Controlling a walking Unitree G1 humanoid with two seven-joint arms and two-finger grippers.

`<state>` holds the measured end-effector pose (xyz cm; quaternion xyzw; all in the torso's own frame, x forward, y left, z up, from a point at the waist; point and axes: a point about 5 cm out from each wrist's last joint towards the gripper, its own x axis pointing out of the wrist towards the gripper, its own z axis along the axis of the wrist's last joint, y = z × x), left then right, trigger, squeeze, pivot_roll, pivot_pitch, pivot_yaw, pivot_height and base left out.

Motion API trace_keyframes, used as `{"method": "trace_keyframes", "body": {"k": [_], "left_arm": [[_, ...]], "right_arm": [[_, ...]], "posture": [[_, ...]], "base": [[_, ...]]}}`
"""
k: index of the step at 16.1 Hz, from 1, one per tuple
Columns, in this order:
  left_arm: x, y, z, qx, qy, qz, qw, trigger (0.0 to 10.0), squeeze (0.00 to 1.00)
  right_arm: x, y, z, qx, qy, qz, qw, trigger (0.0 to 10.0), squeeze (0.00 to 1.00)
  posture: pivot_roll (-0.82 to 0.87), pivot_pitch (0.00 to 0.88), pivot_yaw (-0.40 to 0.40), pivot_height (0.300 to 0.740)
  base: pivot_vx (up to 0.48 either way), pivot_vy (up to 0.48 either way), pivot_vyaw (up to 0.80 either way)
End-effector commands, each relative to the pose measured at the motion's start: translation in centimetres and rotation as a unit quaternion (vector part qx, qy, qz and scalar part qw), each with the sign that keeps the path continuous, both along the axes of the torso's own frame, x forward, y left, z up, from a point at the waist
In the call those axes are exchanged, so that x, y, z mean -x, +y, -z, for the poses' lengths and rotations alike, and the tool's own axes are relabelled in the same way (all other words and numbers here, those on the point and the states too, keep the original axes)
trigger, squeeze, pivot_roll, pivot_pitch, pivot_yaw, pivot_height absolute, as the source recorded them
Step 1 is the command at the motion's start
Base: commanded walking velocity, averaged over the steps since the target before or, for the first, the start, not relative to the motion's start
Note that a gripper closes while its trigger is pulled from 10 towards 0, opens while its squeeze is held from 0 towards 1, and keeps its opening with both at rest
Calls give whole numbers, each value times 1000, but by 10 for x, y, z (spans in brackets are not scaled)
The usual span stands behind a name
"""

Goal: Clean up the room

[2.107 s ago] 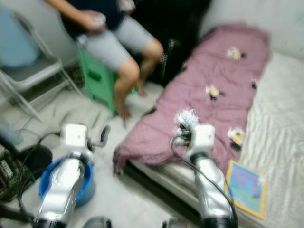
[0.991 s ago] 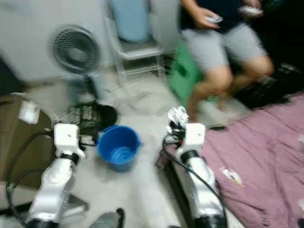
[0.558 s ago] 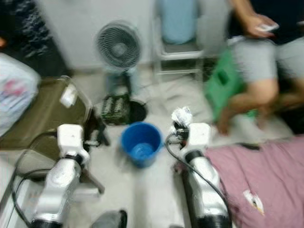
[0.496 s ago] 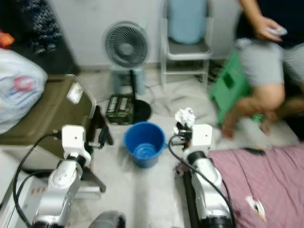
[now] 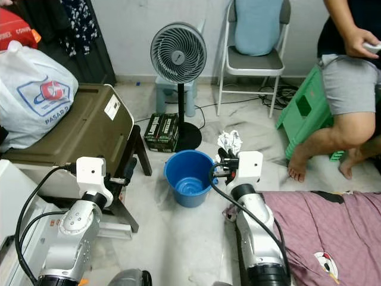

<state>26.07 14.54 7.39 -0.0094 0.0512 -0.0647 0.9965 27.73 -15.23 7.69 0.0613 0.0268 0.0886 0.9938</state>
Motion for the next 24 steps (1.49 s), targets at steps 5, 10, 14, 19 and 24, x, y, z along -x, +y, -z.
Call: {"method": "trace_keyframes", "body": {"k": [5, 10, 14, 19, 24], "left_arm": [[-3, 1, -5, 3, -10, 2, 1000, 10000, 0], [-2, 2, -5, 4, -10, 2, 1000, 10000, 0], [-2, 1, -5, 4, -9, 3, 1000, 10000, 0], [-3, 1, -5, -6, -11, -4, 1000, 10000, 0], [-2, -1, -5, -1, -8, 4, 1000, 10000, 0]], "right_arm": [[-2, 2, -1, 0, -3, -1, 1000, 10000, 0], [-2, 2, -1, 0, 0, -2, 1000, 10000, 0], [-1, 2, 0, 0, 1, -1, 1000, 10000, 0], [0, 3, 1, 3, 1, -4, 1000, 10000, 0], [1, 5, 1, 3, -1, -8, 1000, 10000, 0]], "posture": [[-14, 62, 9, 740], [-10, 64, 8, 740], [-12, 66, 11, 740], [-10, 66, 9, 740], [-8, 63, 8, 740]], "base": [[289, 0, 0], [304, 0, 0], [302, 0, 0], [54, 0, 0], [0, 0, 480]]}}
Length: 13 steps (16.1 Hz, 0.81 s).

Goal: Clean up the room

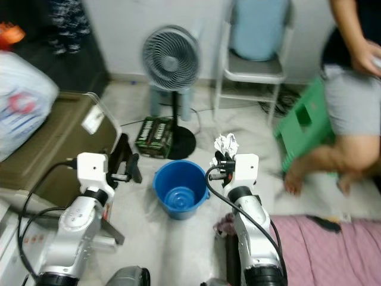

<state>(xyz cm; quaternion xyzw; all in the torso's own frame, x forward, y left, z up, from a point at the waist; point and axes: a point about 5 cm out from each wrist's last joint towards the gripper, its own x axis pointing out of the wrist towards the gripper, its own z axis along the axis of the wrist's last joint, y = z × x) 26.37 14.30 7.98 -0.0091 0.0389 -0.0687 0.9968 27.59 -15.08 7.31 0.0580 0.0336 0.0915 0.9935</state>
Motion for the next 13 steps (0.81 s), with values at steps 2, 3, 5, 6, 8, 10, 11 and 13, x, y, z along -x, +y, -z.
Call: {"method": "trace_keyframes", "body": {"k": [2, 3, 5, 6, 8, 10, 11, 13], "left_arm": [[2, 2, 1, -1, 4, 3, 1000, 10000, 0], [2, 2, 1, 0, 4, 4, 1000, 10000, 0], [2, 1, 1, 2, 3, 7, 1000, 10000, 0], [2, 1, 1, 3, 3, 9, 1000, 10000, 0], [2, 1, 1, 3, 3, 10, 1000, 10000, 0], [2, 0, 1, 5, 4, 12, 1000, 10000, 0], [3, 0, 1, 5, 4, 13, 1000, 10000, 0], [3, 0, 1, 6, 4, 14, 1000, 10000, 0]], "right_arm": [[-1, 3, -2, -1, -6, -3, 1000, 10000, 0], [0, 3, -2, -1, -6, -3, 1000, 10000, 0], [0, 3, -2, -2, -6, -3, 1000, 10000, 0], [0, 3, -2, -2, -5, -2, 1000, 10000, 0], [0, 3, -2, -2, -4, -2, 1000, 10000, 0], [0, 3, -2, -2, -4, -1, 1000, 10000, 0], [0, 3, -2, -2, -4, -1, 1000, 10000, 0], [0, 2, -1, -2, -3, 0, 1000, 10000, 0]], "posture": [[-9, 63, 6, 740], [-9, 63, 6, 740], [-8, 63, 6, 740], [-8, 63, 5, 740], [-8, 63, 5, 740], [-11, 65, 8, 740], [-11, 65, 9, 740], [-11, 65, 9, 740]], "base": [[0, 0, 800], [0, 0, 800], [131, 0, 400], [289, 0, 0], [298, 0, 0], [317, 0, 0], [322, 0, 0], [332, 0, 0]]}}
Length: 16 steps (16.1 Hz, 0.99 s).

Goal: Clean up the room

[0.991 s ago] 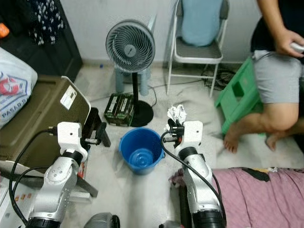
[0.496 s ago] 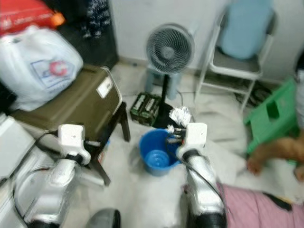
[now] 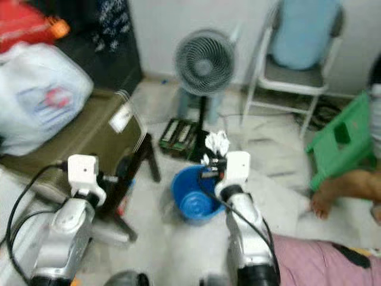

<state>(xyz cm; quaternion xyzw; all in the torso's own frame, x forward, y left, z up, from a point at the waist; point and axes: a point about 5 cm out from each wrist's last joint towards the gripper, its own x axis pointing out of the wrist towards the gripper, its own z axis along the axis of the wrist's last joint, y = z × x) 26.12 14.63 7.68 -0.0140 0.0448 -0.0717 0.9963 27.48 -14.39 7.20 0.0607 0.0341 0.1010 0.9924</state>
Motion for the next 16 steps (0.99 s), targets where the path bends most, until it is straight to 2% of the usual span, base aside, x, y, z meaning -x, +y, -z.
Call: {"method": "trace_keyframes", "body": {"k": [1, 11, 14, 16], "left_arm": [[0, -4, -2, 2, -3, 11, 1000, 10000, 0], [-2, -4, -2, 1, -2, 9, 1000, 10000, 0], [-3, -5, -3, -3, -7, 10, 1000, 10000, 0], [0, 4, 0, -22, -1, 22, 1000, 10000, 0]], "right_arm": [[-1, -5, -3, 2, -3, 9, 1000, 10000, 0], [-4, -4, -2, 1, 0, 10, 1000, 10000, 0], [-6, -4, -2, 2, 0, 10, 1000, 10000, 0], [-9, 0, -2, -3, 5, 16, 1000, 10000, 0]], "posture": [[-13, 67, 7, 740], [-11, 64, 4, 740], [-4, 61, 2, 740], [7, 58, -3, 740]], "base": [[337, 0, 0], [337, 0, 0], [0, 0, 0], [0, 0, 0]]}}
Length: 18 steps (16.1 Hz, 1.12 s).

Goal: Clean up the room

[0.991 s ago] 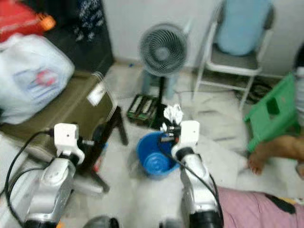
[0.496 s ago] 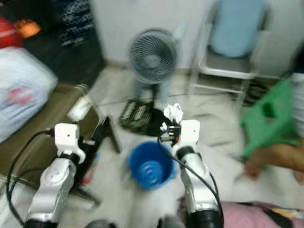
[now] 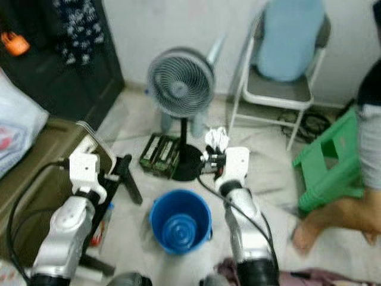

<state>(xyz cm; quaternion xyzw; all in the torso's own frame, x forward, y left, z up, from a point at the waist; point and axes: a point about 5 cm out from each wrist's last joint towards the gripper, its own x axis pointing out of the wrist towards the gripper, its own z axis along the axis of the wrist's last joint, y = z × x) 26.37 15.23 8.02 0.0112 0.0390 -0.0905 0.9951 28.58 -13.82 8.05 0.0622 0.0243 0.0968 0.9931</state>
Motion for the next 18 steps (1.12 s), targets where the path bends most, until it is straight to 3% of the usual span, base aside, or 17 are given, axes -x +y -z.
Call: {"method": "trace_keyframes", "body": {"k": [1, 3, 5, 8, 9, 12, 18], "left_arm": [[5, 2, 4, -7, 8, 15, 1000, 10000, 0], [13, 16, 8, -59, 15, 66, 996, 10000, 0], [13, 22, 5, -82, 11, 103, 991, 10000, 0], [26, 12, 1, -109, -2, 169, 980, 10000, 0], [35, 15, 0, -121, 1, 189, 974, 10000, 0], [46, 22, -2, -155, 4, 226, 962, 10000, 0], [76, 18, -28, -167, -5, 279, 946, 10000, 0]], "right_arm": [[1, -4, 6, 2, 14, 16, 1000, 10000, 0], [-3, -4, 13, 22, 36, 38, 998, 10000, 0], [-7, -12, 14, 54, 41, 65, 996, 10000, 0], [-5, -19, 24, 41, 68, 89, 993, 10000, 0], [-4, -18, 25, 72, 75, 91, 990, 10000, 0], [-5, -17, 39, 80, 121, 104, 984, 10000, 0], [-13, 0, 34, 71, 124, 106, 984, 10000, 0]], "posture": [[14, 52, -3, 740], [26, 40, 6, 740], [49, 51, 6, 740], [64, 83, 8, 740], [70, 103, 8, 740], [104, 152, 34, 740], [146, 298, 104, 740]], "base": [[0, 0, 0], [0, 0, 0], [0, 0, 0], [0, 0, 0], [0, 0, 0], [0, 0, 0], [0, 0, 0]]}}
